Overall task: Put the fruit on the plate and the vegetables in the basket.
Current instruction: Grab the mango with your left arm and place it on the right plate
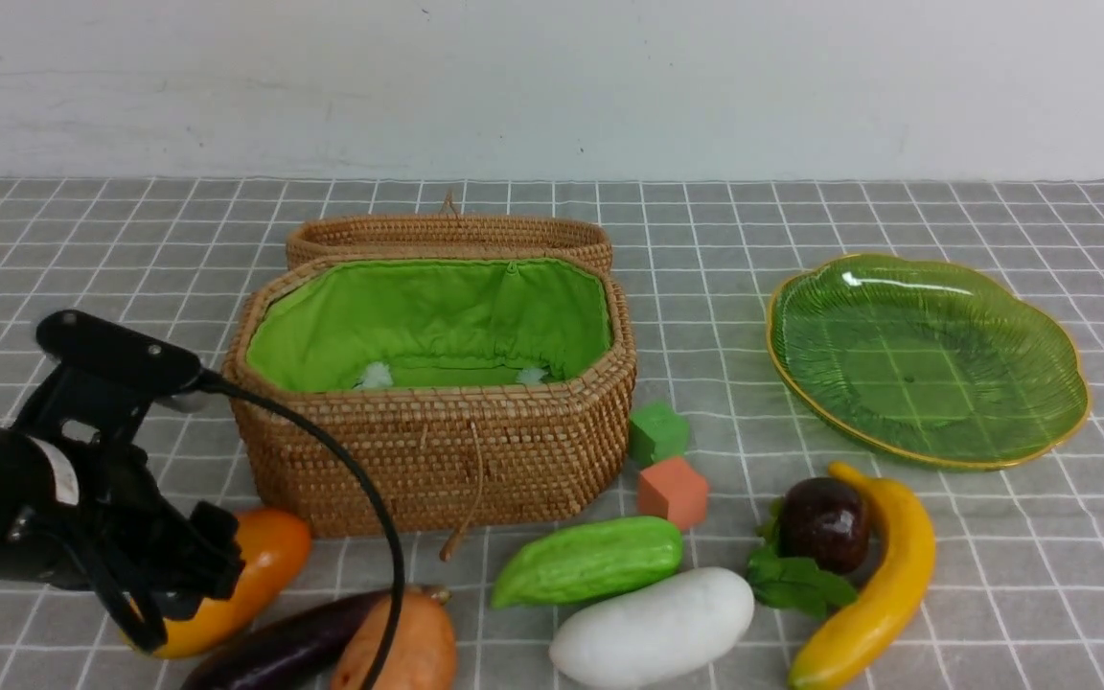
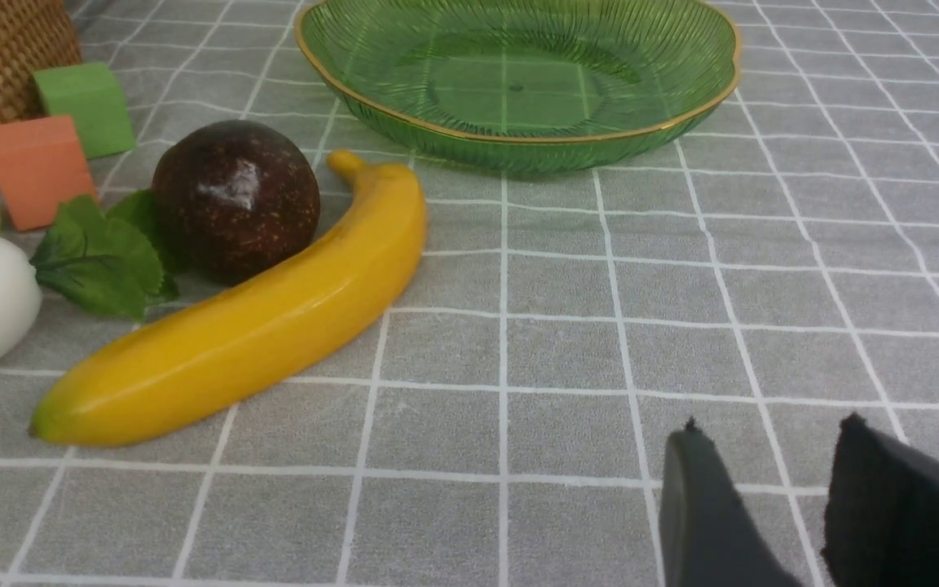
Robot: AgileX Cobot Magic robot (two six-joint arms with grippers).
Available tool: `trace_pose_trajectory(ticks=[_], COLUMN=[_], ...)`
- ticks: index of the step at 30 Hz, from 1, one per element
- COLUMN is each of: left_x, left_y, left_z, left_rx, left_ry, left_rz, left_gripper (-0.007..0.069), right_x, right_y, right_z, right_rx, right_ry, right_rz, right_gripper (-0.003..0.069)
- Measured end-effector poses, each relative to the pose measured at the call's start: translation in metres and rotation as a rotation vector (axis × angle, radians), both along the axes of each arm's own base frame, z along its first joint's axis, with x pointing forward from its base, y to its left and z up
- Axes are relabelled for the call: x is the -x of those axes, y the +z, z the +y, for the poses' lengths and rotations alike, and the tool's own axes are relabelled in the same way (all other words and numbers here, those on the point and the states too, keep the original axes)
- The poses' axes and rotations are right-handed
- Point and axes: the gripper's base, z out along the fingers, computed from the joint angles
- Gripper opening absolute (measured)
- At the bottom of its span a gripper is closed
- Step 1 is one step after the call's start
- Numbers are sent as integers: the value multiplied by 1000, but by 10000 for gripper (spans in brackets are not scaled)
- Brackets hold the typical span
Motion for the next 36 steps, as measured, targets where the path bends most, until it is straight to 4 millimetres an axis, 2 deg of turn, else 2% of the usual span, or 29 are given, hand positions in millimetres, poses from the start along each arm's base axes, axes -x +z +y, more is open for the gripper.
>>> trace_pose_trajectory(ticks=[2,5,9,12,20,25,26,27,28,30,33,34,35,36], left_x=[-4,-16,-28,-31,-23,-5,4,4,14,25,43,43,46,46], left_y=[-5,-27,-48,-48,-38,-8,6,5,21,38,71,74,92,101], left_z=[0,-4,-8,-9,-5,2,5,5,8,10,11,10,7,5], left_rx=[-5,-3,-4,3,-18,-34,-34,-35,-28,-2,139,165,298,356], left_ry=[3,10,-2,-5,15,32,36,35,41,48,82,86,107,109], left_rz=[6,36,64,50,81,56,27,28,-14,-82,-265,-289,-416,-476], left_gripper=[657,656,610,566,563,563,563,563,563,561,561,561,561,560], right_x=[0,0,0,0,0,0,0,0,0,0,0,0,0,0], right_y=[0,0,0,0,0,0,0,0,0,0,0,0,0,0], right_z=[0,0,0,0,0,0,0,0,0,0,0,0,0,0], right_rx=[0,0,0,0,0,0,0,0,1,2,3,3,3,3], right_ry=[0,0,0,0,0,0,0,0,0,1,1,1,1,1], right_rz=[0,0,0,0,0,0,0,0,0,0,0,0,0,0], right_gripper=[241,241,241,241,241,241,241,241,241,241,241,241,241,241])
